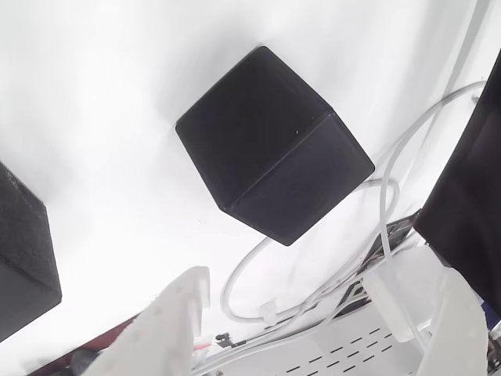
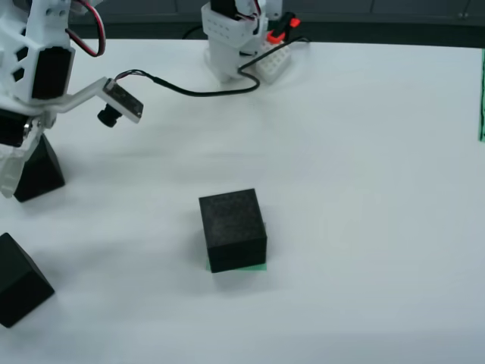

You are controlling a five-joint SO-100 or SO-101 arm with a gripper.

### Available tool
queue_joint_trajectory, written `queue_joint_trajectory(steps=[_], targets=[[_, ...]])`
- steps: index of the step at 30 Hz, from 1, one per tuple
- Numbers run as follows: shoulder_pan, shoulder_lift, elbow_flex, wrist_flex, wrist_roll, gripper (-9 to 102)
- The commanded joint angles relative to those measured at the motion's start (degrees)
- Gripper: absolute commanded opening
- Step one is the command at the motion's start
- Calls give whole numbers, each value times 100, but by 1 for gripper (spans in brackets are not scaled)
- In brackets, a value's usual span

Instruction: Stack 3 Blocks on the chosen place.

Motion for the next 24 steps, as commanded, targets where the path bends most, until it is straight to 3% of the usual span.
queue_joint_trajectory(steps=[1, 11, 17, 24], targets=[[-44, -105, -545, 53, -53, 34], [-79, -422, -510, -448, -1020, 34], [308, -703, -369, -835, -3472, 34], [519, -1090, -413, -1389, -4948, 36]])
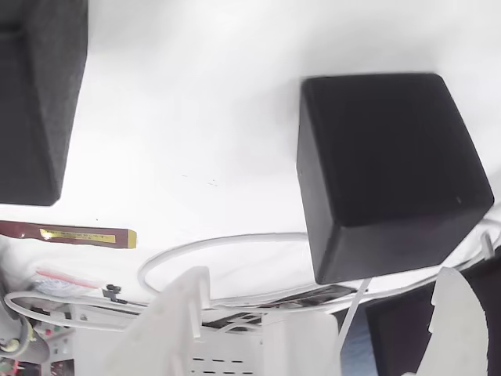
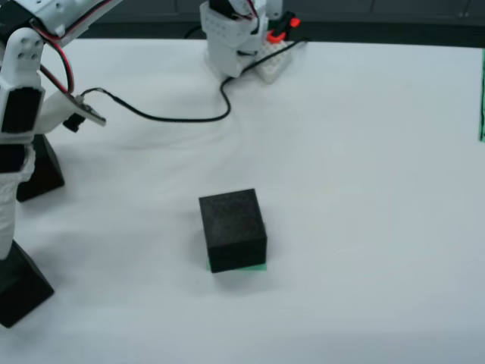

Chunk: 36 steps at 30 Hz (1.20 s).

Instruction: Stack 3 Blocks on the chosen place.

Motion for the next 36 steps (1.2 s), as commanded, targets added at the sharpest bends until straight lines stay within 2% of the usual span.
queue_joint_trajectory(steps=[1, 9, 26, 36], targets=[[26, -53, -79, -369, -413, 36], [-272, -220, -352, -220, -334, 40], [-360, -949, -1028, -439, -105, 39], [-431, -1011, -932, -378, -70, 20]])
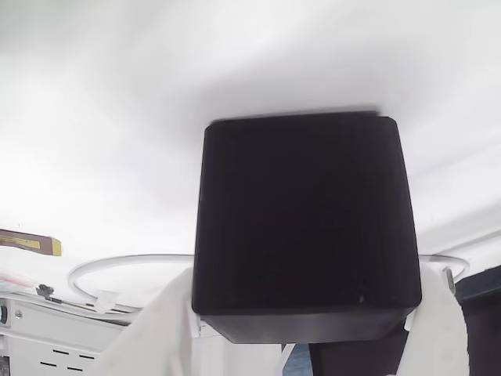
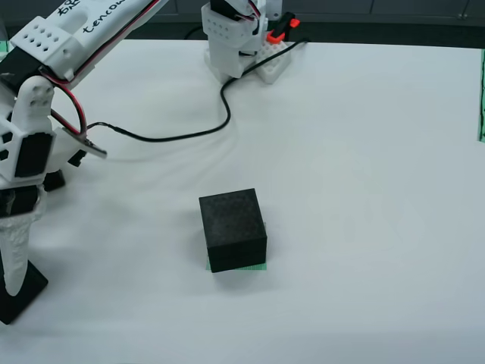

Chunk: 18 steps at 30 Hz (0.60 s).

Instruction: Stack 3 Blocks on the chosen place.

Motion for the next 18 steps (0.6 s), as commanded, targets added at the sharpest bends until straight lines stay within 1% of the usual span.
queue_joint_trajectory(steps=[1, 4, 7, 12, 18], targets=[[-62, 97, -114, 0, 44, 19], [-62, 272, -62, 229, 44, 16], [-97, 642, 97, 659, 53, 15], [-255, 1758, 853, 1345, 70, 15], [-712, 2997, 1046, 2329, 809, 15]])
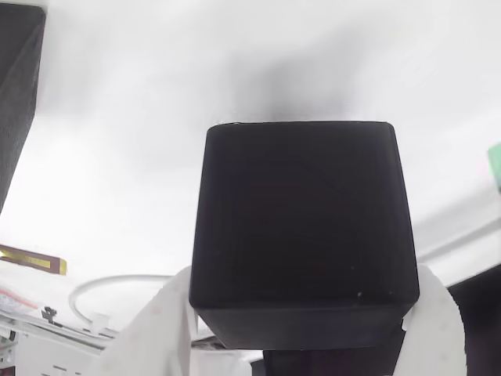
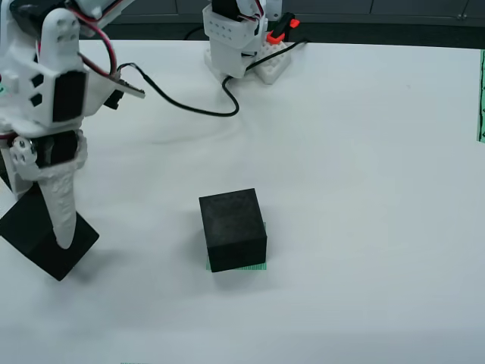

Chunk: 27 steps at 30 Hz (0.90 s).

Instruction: Stack 3 Blocks on the chosen place.

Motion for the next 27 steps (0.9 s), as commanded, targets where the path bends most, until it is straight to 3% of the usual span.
queue_joint_trajectory(steps=[1, 4, 7, 17, 27], targets=[[-325, 905, -237, 659, 510, 15], [-677, 1046, -809, 1731, 870, 15], [-1055, 1380, -694, 2259, 1107, 15], [-2180, 2057, 343, 2426, 1547, 15], [-2689, 1934, 729, 2303, 1635, 15]])
